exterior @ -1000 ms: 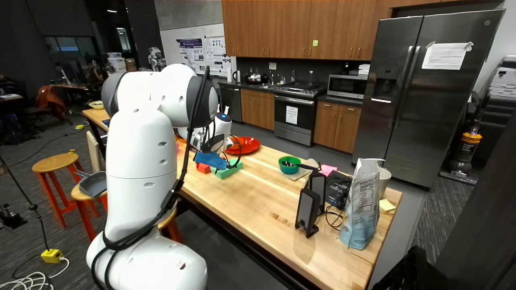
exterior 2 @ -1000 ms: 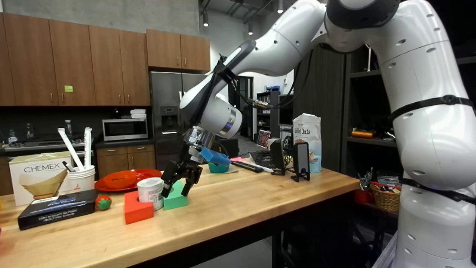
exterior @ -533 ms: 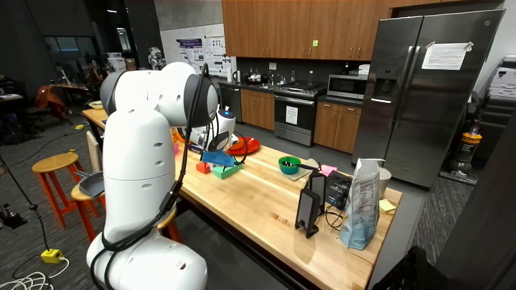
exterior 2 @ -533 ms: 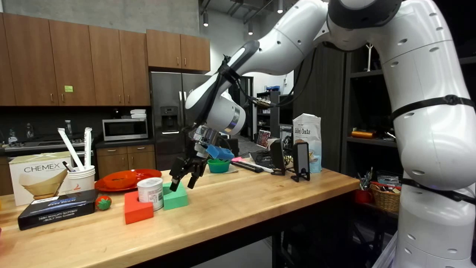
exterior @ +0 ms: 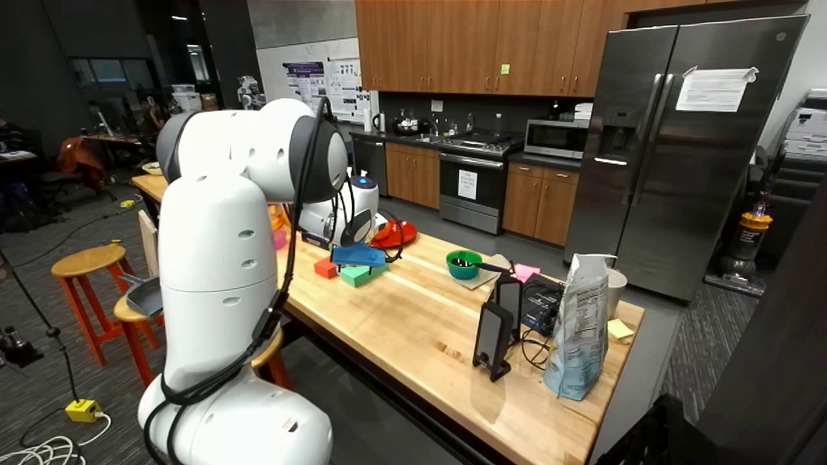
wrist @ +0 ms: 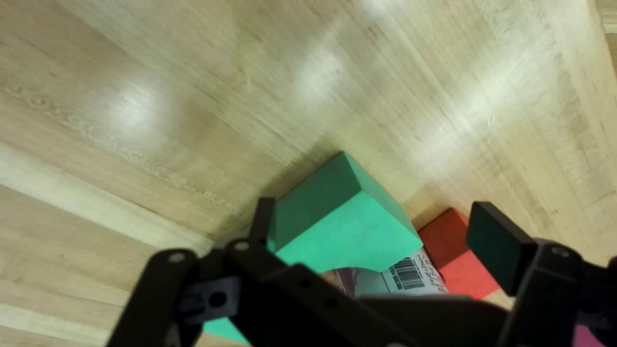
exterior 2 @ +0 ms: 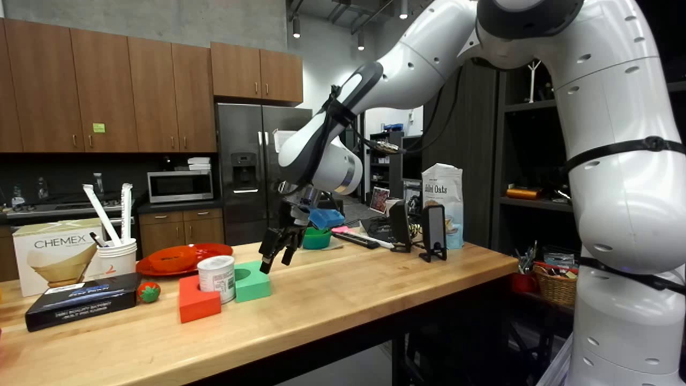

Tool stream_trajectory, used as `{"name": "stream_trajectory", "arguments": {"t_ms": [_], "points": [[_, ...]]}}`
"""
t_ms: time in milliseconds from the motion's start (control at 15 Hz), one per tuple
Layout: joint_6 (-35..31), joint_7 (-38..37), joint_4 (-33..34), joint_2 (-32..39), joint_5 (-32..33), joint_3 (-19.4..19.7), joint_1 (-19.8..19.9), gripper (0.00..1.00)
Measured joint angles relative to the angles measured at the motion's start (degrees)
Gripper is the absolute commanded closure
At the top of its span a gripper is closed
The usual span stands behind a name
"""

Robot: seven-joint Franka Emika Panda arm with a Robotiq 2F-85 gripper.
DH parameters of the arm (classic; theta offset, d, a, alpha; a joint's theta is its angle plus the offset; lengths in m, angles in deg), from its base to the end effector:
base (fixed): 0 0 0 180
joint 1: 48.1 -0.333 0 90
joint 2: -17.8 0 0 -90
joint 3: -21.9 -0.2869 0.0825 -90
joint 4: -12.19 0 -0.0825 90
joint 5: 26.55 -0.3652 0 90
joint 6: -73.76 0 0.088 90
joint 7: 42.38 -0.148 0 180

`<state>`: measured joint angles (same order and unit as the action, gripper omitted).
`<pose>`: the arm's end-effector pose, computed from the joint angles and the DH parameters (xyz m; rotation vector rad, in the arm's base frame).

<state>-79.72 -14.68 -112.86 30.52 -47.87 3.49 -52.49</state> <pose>0.5318 0.2190 0.2667 -2.7383 -0.7769 -0.4079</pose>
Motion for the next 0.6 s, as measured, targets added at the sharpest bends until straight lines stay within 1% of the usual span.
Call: {"name": "stream_trajectory", "arguments": {"t_ms": [267,600], "points": [[-0.8,-1.4,-0.9,0.8,3.9,0.3,-0.8,0.0],[-0.8,-4.0,-0.7,2.3,6.1,0.3,-1.8,0.0]]}}
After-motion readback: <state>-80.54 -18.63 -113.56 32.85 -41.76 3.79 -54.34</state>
